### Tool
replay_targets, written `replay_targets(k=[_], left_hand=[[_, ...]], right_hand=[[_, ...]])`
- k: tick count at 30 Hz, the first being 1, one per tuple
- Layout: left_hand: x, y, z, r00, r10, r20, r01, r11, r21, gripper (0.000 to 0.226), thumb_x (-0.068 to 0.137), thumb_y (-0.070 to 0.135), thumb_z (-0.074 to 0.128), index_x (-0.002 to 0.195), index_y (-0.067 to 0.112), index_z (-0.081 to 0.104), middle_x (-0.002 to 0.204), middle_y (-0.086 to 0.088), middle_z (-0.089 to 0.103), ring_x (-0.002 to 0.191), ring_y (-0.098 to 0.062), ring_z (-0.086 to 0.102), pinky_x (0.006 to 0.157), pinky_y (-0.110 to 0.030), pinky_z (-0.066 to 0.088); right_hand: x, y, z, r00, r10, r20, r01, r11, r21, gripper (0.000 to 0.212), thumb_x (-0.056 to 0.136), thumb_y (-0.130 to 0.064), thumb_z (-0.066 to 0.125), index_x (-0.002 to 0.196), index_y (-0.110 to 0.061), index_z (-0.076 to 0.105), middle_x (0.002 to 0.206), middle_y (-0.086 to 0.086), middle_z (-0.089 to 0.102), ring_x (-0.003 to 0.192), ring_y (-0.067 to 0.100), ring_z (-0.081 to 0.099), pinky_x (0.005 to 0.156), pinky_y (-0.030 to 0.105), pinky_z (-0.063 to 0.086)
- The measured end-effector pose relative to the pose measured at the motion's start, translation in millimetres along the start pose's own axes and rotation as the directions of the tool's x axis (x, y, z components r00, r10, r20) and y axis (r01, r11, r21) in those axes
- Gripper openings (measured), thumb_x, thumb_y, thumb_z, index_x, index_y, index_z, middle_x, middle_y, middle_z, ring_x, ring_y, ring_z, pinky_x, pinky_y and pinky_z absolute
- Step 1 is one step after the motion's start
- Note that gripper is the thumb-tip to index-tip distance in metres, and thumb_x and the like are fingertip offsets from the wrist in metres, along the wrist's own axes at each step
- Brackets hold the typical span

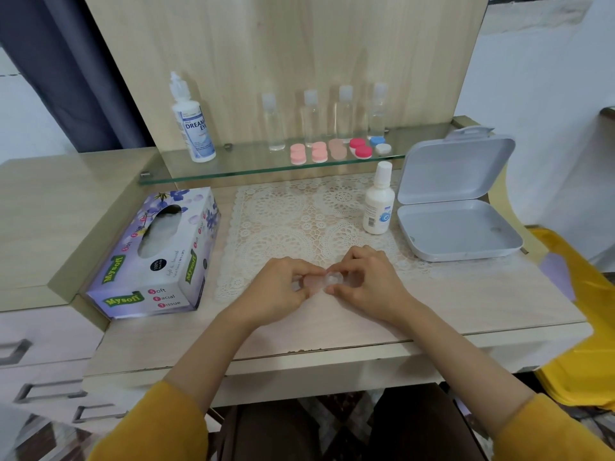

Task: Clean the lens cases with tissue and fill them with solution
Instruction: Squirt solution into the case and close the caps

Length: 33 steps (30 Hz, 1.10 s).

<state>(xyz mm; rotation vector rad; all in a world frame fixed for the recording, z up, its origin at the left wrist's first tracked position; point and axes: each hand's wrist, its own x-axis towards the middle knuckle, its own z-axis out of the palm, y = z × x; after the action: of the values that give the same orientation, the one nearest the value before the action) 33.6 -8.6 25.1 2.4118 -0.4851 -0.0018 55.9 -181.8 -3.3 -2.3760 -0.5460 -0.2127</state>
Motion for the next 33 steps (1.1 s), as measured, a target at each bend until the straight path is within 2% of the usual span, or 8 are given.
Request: replay_targets(k=[4,6,8,13,16,21,27,33], left_hand=[[3.5,-0.9,4.5,0.988,-0.101,-0.115,0.110,0.991,0.079,0.047,0.070,0.039,0.075,0.111,0.018,0.064,0.104,0.007,0.063,0.086,0.000,0.051,0.074,-0.009,0.037],[3.4,-2.1,7.1,0.975,-0.136,-0.175,0.154,0.984,0.089,0.041,0.067,0.043,0.076,0.096,0.017,0.065,0.091,0.006,0.062,0.079,-0.004,0.051,0.070,-0.016,0.040],[2.6,-2.2,8.3,0.975,-0.127,-0.181,0.144,0.986,0.082,0.032,0.068,0.039,0.077,0.087,0.017,0.064,0.084,0.006,0.060,0.075,-0.003,0.051,0.067,-0.014,0.040],[2.5,-2.5,5.7,0.995,-0.064,-0.079,0.073,0.991,0.113,0.026,0.080,0.019,0.069,0.106,0.016,0.067,0.101,0.000,0.062,0.094,-0.011,0.052,0.083,-0.018,0.037],[2.0,-4.5,5.9,0.997,-0.057,-0.043,0.062,0.991,0.115,0.036,0.081,0.020,0.068,0.116,0.021,0.062,0.110,0.005,0.061,0.099,-0.009,0.049,0.088,-0.018,0.035],[0.2,-0.7,13.8,0.964,-0.154,-0.216,0.181,0.977,0.112,0.038,0.066,0.043,0.078,0.090,0.018,0.063,0.092,0.006,0.058,0.086,-0.010,0.049,0.075,-0.020,0.039],[-1.6,-2.5,21.1,0.956,-0.116,-0.271,0.139,0.988,0.066,0.027,0.070,0.033,0.077,0.090,0.016,0.069,0.086,0.006,0.056,0.081,-0.008,0.050,0.074,-0.012,0.037],[-2.1,-4.1,21.9,0.958,-0.098,-0.271,0.100,0.995,-0.006,0.022,0.073,0.017,0.075,0.094,0.011,0.070,0.087,0.002,0.057,0.082,-0.011,0.052,0.081,-0.021,0.038]], right_hand=[[0.8,1.2,1.6,1.000,-0.012,-0.009,0.012,1.000,-0.018,0.049,0.064,-0.056,0.057,0.095,-0.020,0.073,0.081,0.001,0.060,0.081,0.019,0.050,0.075,0.029,0.026],[0.4,1.4,2.5,1.000,-0.026,-0.008,0.026,1.000,0.001,0.061,0.062,-0.068,0.050,0.093,-0.021,0.074,0.079,0.001,0.060,0.079,0.017,0.050,0.074,0.029,0.027],[0.2,1.7,2.3,1.000,-0.026,-0.005,0.026,1.000,0.012,0.066,0.060,-0.071,0.046,0.093,-0.021,0.074,0.079,0.000,0.059,0.078,0.014,0.048,0.074,0.029,0.028],[1.1,1.8,1.8,1.000,-0.015,-0.021,0.015,1.000,-0.004,0.045,0.064,-0.049,0.060,0.094,-0.020,0.074,0.081,0.001,0.060,0.079,0.013,0.045,0.075,0.030,0.026],[1.0,2.1,1.7,1.000,-0.013,-0.015,0.013,1.000,-0.002,0.044,0.064,-0.047,0.060,0.095,-0.019,0.074,0.081,0.002,0.060,0.080,0.015,0.047,0.077,0.031,0.030],[1.0,2.1,2.3,1.000,-0.015,-0.019,0.015,1.000,-0.019,0.039,0.066,-0.042,0.060,0.095,-0.020,0.074,0.080,0.000,0.059,0.080,0.017,0.048,0.073,0.029,0.025],[2.6,1.7,2.9,1.000,-0.003,0.009,0.003,1.000,-0.009,0.040,0.064,-0.044,0.064,0.093,-0.019,0.074,0.080,0.002,0.060,0.079,0.018,0.050,0.076,0.034,0.034],[3.2,0.9,0.8,1.000,0.010,0.022,-0.010,1.000,-0.010,0.039,0.067,-0.044,0.064,0.096,-0.020,0.073,0.081,0.001,0.060,0.081,0.017,0.049,0.080,0.035,0.035]])
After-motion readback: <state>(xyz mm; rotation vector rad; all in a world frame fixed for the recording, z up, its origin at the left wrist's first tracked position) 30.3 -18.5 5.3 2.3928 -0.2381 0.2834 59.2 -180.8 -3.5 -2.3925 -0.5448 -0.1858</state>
